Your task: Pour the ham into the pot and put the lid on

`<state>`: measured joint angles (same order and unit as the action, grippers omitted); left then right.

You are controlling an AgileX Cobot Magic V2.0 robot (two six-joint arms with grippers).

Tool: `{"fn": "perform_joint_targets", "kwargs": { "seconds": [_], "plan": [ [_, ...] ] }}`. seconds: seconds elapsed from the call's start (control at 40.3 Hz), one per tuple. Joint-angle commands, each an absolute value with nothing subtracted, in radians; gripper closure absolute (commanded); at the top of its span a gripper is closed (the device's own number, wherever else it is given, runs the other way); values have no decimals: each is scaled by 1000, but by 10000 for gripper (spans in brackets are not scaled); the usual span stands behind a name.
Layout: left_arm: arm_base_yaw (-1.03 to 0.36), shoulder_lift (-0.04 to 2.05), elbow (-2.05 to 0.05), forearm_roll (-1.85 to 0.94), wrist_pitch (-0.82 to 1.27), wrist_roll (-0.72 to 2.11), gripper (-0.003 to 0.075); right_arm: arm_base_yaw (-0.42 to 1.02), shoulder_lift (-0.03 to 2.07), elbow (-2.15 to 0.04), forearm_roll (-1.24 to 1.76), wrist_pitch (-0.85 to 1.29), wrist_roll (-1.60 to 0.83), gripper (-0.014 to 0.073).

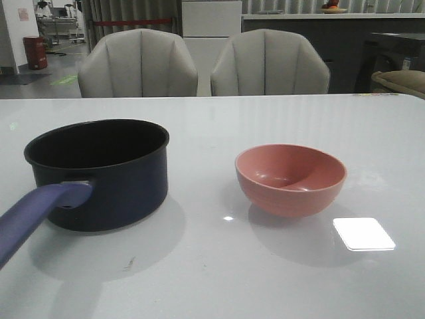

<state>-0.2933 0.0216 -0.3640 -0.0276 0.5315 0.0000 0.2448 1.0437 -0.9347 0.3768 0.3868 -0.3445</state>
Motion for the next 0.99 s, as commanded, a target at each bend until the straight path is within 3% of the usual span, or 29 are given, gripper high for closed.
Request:
{"fn": "perform_joint_targets", "kwargs": {
  "seconds": [0.0, 0.422, 0.695, 0.769, 0.918, 0.967],
  "plan": [
    [-302, 34, -388, -29, 449, 0, 95, 265, 929, -866, 376, 228, -351, 184],
    [-302, 34, -388, -29, 449, 0, 95, 309, 395, -329, 376, 0, -350, 184],
    [-302, 34, -388, -29, 449, 0, 95, 309, 255, -211, 376, 0, -350, 191],
    [-302, 34, -382, -29, 447, 0, 95, 309, 255, -211, 376, 0, -350, 250],
    [-302, 34, -354, -31, 429, 0, 95, 309, 255, -211, 376, 0, -350, 475],
    [-302, 34, -352, -33, 419, 0, 95, 309, 255, -211, 376, 0, -350, 453]
  ]
}}
